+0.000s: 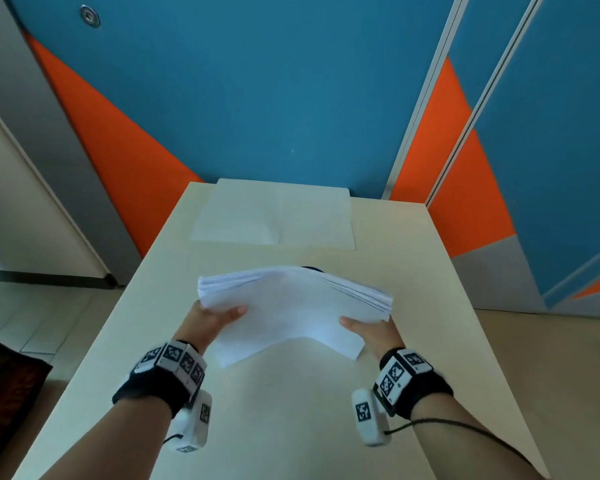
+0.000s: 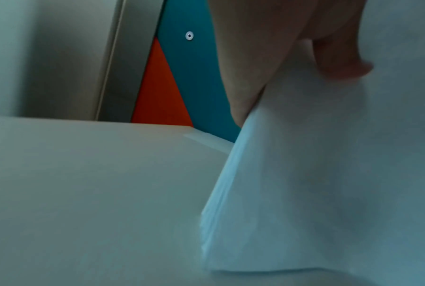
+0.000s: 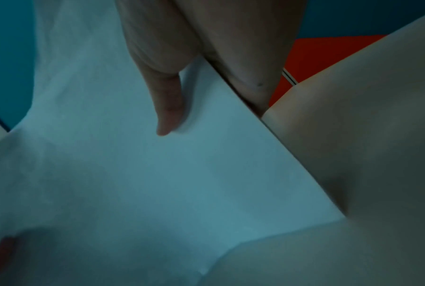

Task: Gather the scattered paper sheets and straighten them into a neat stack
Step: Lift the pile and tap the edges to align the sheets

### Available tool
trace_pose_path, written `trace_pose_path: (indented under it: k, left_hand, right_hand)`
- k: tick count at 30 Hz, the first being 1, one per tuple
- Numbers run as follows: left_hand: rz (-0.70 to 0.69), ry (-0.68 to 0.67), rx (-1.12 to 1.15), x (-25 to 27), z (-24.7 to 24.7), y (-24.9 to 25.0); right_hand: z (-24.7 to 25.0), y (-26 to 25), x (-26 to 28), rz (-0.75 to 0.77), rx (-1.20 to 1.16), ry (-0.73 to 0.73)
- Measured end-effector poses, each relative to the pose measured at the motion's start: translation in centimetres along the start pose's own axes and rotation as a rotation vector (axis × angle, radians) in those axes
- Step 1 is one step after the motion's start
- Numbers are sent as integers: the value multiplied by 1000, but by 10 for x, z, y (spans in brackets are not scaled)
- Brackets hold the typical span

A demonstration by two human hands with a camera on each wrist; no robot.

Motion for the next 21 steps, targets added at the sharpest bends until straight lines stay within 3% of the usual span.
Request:
trace_pose_path:
  k: [5,9,12,15,17,19,21]
  left_hand:
    - [-26,100,47,-2,5,15]
    - [-36,154,252,-5,15,26]
    - [47,149,407,-6,13,15]
    - [122,-5,511,-3,-12,2]
    - [144,-89,549,0,-27,-4]
    - [139,-24,520,0,-25,-7]
    - [94,152,321,-4,0,-4]
  right_hand:
    - [4,-12,-8,80,113,-60]
    - [8,-23,-8,114,185,-177]
    - [12,-37,-8,148,-116,-165]
    - [-3,-54,-5,162,-567,-241]
    - [-18,-61,0,173,-575,-219]
    - [-23,-69,4,212,-487,-147]
    - [-18,-79,5,261,-384,-111]
Point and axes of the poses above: each hand's wrist, its own x-axis away from the middle knuckle, its own z-axis out of the back of the hand, y = z × x, the point moved 6 cm from there along -x, towards the middle knuckle, and after that the axes turned 2 degrees about x, right-handed, at the moved point
